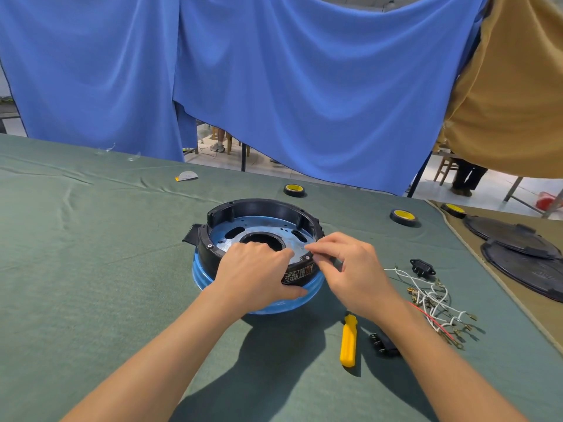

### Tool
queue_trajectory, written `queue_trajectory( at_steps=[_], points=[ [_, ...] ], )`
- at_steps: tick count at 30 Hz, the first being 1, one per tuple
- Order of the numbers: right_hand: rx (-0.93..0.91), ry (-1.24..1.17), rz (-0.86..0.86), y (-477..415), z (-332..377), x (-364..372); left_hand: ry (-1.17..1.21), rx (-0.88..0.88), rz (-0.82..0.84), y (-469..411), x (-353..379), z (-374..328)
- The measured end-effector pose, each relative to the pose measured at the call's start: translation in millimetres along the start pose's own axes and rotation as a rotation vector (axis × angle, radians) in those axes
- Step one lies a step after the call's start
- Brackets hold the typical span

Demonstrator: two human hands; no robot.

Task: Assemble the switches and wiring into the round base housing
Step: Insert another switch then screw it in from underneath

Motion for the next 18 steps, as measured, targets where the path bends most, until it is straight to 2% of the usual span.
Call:
queue_trajectory(
  at_steps=[3, 8, 10, 13, 16, 18],
  points=[
    [0.000, 0.013, -0.025, 3.0, -0.9, -2.5, 0.005, -0.001, 0.001, 0.3, 0.4, -0.1],
    [0.043, 0.033, 0.061, 3.8, -0.1, 1.9, 0.012, -0.009, 0.019, 0.6, -1.5, -0.2],
    [0.062, 0.076, 0.086, 2.5, 0.3, -0.4, 0.028, -0.014, 0.046, 0.4, -2.4, 0.7],
    [0.096, 0.006, 0.104, 4.9, -0.2, -1.0, 0.073, -0.025, 0.135, -2.0, -2.7, 2.2],
    [0.140, -0.076, 0.010, 12.4, -2.8, -3.9, 0.151, -0.015, 0.278, -6.3, -3.8, 1.6],
    [0.197, -0.088, -0.091, 17.5, -9.3, -12.4, 0.196, 0.016, 0.305, -6.8, -6.2, -0.3]
  ],
)
Point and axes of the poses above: each hand's wrist, its own y-axis away from the middle knuckle, its own x-axis out of the palm, z = x × y, the point moved 4 cm from there along -y, towards the middle knuckle, and after that the axes turned 8 degrees about -x, right-handed, at the moved point
